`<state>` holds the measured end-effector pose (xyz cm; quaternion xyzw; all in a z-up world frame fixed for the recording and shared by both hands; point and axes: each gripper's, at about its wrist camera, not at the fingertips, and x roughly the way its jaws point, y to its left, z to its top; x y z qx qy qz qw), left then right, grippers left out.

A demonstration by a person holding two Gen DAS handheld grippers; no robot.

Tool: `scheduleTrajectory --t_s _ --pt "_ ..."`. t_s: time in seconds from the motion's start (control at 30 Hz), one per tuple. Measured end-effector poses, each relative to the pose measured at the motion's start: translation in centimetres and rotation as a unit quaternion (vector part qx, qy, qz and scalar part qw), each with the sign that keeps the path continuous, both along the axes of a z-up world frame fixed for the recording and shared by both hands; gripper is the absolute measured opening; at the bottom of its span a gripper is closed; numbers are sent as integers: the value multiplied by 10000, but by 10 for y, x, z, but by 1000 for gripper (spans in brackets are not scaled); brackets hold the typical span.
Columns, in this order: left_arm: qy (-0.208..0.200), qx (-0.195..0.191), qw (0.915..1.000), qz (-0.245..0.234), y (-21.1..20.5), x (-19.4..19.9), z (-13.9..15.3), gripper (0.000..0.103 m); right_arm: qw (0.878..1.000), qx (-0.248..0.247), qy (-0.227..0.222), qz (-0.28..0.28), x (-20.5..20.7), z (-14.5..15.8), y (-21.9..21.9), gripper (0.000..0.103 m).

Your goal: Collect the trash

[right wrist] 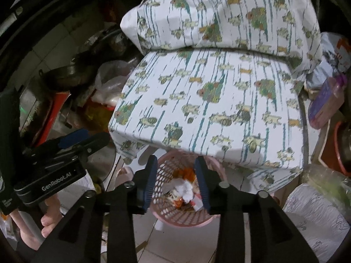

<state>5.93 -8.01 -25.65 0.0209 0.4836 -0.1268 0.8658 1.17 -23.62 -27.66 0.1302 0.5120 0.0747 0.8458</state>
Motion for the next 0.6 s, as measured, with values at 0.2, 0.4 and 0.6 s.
scheduleTrajectory --t_s 0.2,0.4,0.6 --pt "-662 105 9977 67 3 -10 21 83 9983 -294 -491 -135 -4 19 -2 56" --pt "-1521 -126 9881 181 13 -25 54 87 9892 -647 -1278 -305 -14 46 3 78" --pt "-2170 40 9753 414 24 -37 80 90 9727 -849 -2094 -534 -28 75 4 90"
